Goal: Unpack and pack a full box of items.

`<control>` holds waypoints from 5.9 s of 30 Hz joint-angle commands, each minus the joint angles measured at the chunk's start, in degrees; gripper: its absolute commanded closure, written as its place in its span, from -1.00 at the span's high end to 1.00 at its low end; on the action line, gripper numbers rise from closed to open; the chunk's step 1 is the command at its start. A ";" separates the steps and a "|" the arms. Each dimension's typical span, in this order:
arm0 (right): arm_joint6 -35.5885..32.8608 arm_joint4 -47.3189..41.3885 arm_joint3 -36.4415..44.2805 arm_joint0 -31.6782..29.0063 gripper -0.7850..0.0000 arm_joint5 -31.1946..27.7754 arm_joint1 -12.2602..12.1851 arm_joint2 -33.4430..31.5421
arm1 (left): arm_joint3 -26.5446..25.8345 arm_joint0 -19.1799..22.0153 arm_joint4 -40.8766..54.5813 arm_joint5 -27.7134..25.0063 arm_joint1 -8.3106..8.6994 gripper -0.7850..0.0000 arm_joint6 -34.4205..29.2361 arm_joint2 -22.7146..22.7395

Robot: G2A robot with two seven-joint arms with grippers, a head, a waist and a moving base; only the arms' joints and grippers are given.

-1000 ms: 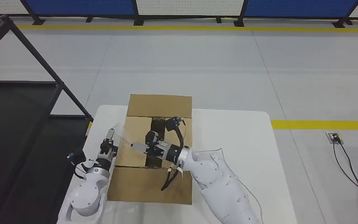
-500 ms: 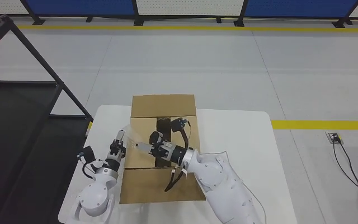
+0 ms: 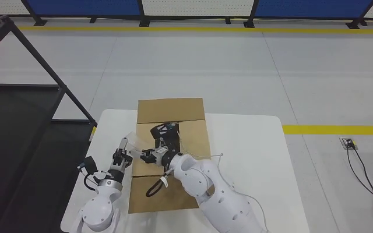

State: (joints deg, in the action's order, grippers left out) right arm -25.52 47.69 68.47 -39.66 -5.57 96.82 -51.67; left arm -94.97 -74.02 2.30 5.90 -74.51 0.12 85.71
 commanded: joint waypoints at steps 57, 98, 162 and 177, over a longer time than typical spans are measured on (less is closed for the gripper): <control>-25.57 -32.15 -29.39 20.06 1.00 -20.04 0.82 -11.28 | -3.02 -3.78 -0.40 -0.50 -1.25 1.00 6.11 0.13; -24.38 -32.00 -49.99 31.35 -0.71 -35.81 7.95 1.96 | -4.59 -5.92 -2.46 -1.20 -1.96 1.00 4.43 0.23; -27.32 -32.88 -52.47 33.48 -1.00 -37.09 9.62 3.11 | 5.21 -0.36 14.50 15.65 0.32 1.00 -25.07 13.05; -27.84 -33.21 -52.83 33.66 -1.00 -37.16 9.86 3.22 | 10.35 4.07 30.42 24.43 0.73 1.00 -28.59 14.77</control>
State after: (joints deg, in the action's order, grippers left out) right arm -53.36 14.52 15.70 -5.99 -42.72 106.66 -48.44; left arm -84.84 -70.20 32.28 30.25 -73.80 -28.86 100.67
